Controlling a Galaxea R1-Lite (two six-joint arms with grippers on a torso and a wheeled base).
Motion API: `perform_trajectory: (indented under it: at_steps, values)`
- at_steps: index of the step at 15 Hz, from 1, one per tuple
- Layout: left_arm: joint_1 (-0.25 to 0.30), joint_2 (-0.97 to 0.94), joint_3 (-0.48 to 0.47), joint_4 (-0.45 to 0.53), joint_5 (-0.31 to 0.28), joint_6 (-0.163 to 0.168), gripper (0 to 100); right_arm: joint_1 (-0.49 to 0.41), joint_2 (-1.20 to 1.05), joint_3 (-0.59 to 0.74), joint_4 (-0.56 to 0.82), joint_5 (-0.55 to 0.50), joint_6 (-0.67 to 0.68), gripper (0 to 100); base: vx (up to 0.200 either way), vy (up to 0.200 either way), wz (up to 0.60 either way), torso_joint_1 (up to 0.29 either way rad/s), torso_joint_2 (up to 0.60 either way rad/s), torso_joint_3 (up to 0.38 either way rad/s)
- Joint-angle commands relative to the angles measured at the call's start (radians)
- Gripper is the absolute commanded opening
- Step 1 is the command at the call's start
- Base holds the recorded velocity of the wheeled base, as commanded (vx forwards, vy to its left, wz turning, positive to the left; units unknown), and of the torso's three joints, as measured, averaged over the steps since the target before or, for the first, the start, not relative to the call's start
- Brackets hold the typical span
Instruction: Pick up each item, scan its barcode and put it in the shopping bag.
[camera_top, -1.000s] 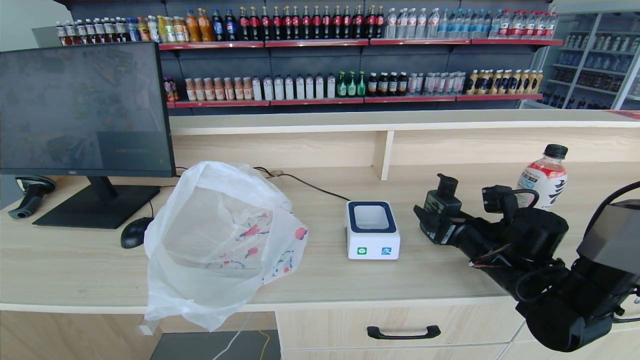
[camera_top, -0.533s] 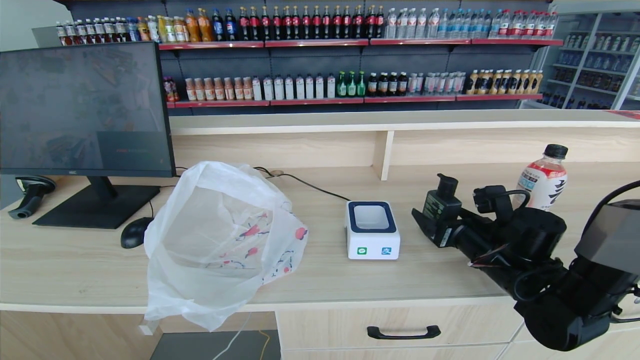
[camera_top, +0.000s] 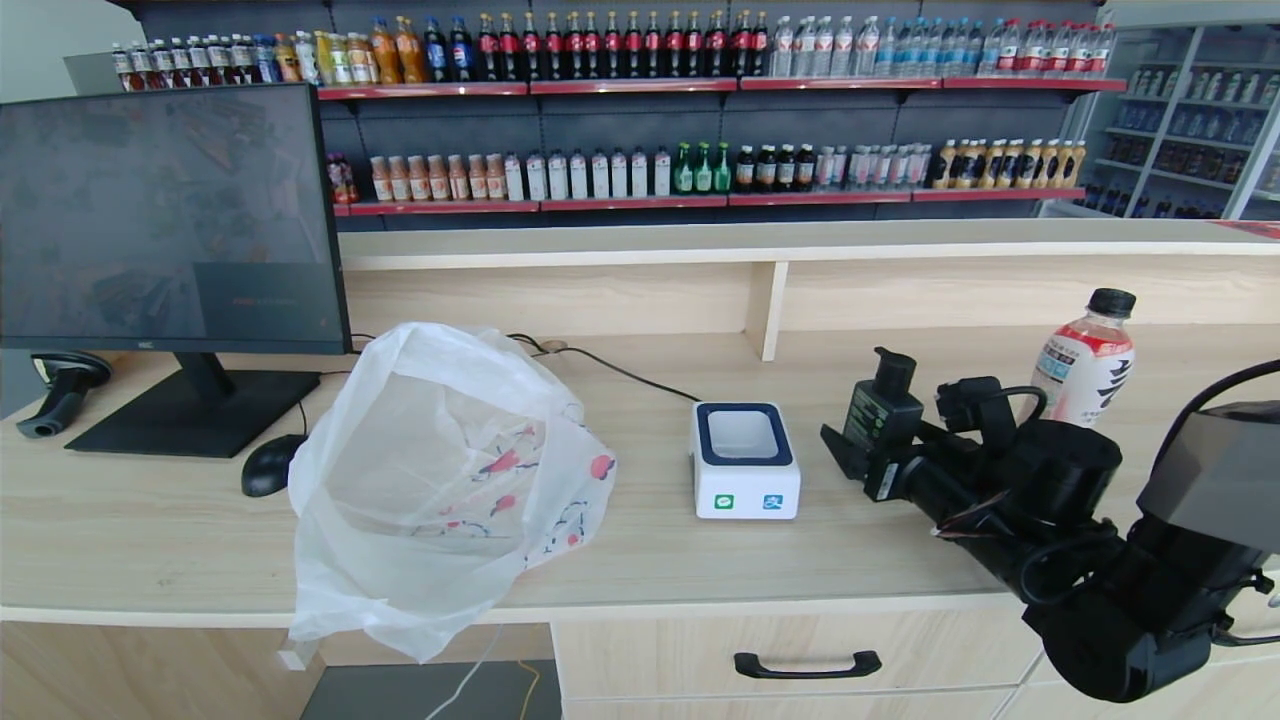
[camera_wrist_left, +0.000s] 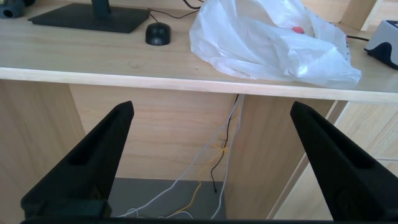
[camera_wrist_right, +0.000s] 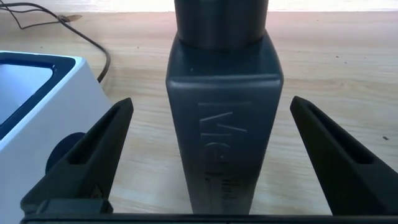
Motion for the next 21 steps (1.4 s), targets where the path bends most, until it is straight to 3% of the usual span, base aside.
perform_trajectory:
  at_steps: [1,2,3,21]
  values:
    - [0.0,0.0,0.0,0.0,0.0,0.0,100,-0.001,0.001,0.0,-0.001,0.0,0.0,100,0.0,0.0,0.0,0.0,0.0,0.0]
    - [0.0,0.0,0.0,0.0,0.0,0.0,100,-0.001,-0.001,0.005,-0.001,0.0,0.0,100,0.0,0.0,0.0,0.0,0.0,0.0]
    - [0.0,0.0,0.0,0.0,0.0,0.0,100,-0.003,-0.001,0.005,-0.001,0.0,0.0,0,0.0,0.0,0.0,0.0,0.0,0.0]
    - [0.0,0.0,0.0,0.0,0.0,0.0,100,-0.01,-0.081,0.055,-0.001,0.0,0.001,0,0.0,0.0,0.0,0.0,0.0,0.0]
